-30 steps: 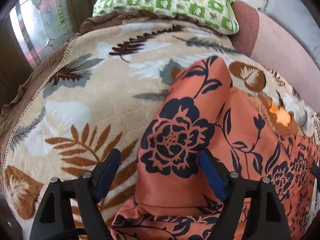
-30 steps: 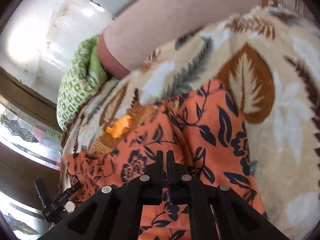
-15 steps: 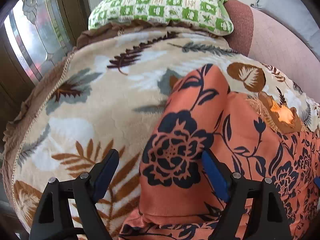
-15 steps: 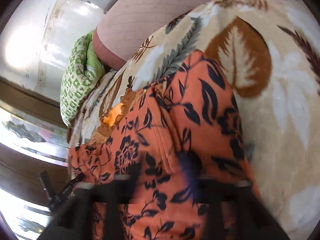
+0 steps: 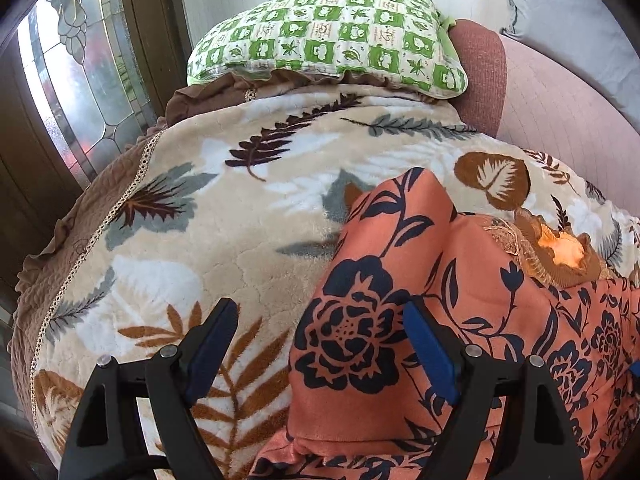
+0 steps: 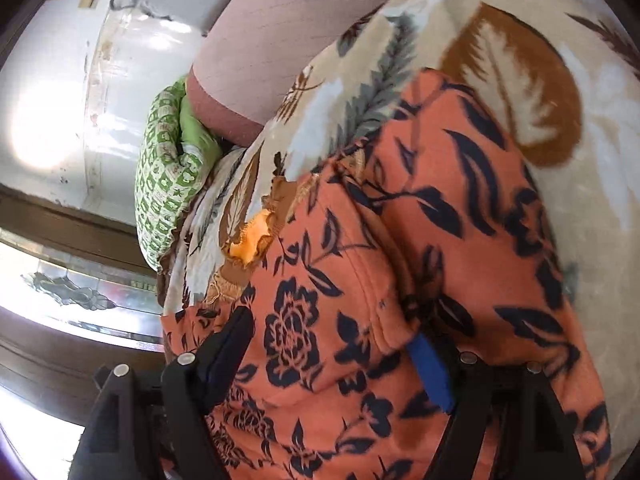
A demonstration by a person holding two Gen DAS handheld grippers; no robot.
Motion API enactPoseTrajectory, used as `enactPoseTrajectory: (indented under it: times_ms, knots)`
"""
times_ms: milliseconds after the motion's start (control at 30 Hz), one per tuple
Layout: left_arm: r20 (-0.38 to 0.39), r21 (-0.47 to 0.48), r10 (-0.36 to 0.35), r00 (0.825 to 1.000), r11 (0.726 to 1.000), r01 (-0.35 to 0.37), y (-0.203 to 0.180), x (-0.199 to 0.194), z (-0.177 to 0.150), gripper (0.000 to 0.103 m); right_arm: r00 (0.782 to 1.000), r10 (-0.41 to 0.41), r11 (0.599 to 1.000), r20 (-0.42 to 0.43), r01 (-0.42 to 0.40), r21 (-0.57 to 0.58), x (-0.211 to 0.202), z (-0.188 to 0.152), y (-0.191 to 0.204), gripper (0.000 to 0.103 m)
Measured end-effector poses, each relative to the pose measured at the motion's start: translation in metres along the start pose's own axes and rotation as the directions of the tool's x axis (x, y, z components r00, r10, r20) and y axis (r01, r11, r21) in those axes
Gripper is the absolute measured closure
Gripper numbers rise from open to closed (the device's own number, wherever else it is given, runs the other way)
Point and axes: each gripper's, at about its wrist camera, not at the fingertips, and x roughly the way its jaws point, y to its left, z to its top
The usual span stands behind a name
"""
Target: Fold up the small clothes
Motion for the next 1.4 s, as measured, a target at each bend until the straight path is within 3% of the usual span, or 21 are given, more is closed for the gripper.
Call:
enactPoseTrajectory:
  times_ms: [33, 133, 200, 333, 600, 800, 1400]
  knots:
    - [-0.001, 0.005, 0.001, 1.000, 1.000, -0.001, -0.001, 0.000, 0.000, 0.018, 1.000, -0.003, 1.000, 0.000, 0.003, -0.010, 0.002, 0.001, 0.003, 0.033]
    - [0.002, 0.010, -0.003, 1.000, 1.000, 0.003, -0.002, 0.000, 0.000, 0.018, 0.999, -0.004, 0.999, -0.051, 0.001, -0.053, 0.016, 0.003, 0.012, 0.080]
    - [0.013, 0.019, -0.011, 1.000, 1.000, 0.011, -0.003, -0.002, 0.000, 0.018, 0.995, -0.055, 0.996, -0.079, 0.048, -0.079, 0.027, -0.001, 0.016, 0.082]
    - [0.047, 0.039, -0.008, 0.999, 0.999, 0.006, -0.006, -0.009, 0.000, 0.018, 0.996, -0.076, 0.991, -0.047, 0.070, -0.111, 0.026, -0.004, 0.020, 0.092]
    - [0.103, 0.082, -0.016, 0.995, 0.997, 0.008, -0.017, -0.022, 0.000, 0.018, 0.993, -0.115, 0.983, -0.001, 0.114, -0.144, 0.011, -0.011, 0.026, 0.097]
    - [0.133, 0.107, -0.071, 0.989, 0.993, 0.057, -0.025, -0.033, 0.000, 0.018, 0.989, -0.143, 0.971, 0.042, 0.148, -0.188, -0.002, -0.019, 0.036, 0.097]
    - [0.154, 0.131, -0.124, 0.980, 0.986, 0.104, -0.037, -0.043, -0.001, 0.018, 0.983, -0.158, 0.962, 0.091, 0.175, -0.210, -0.019, -0.028, 0.046, 0.097]
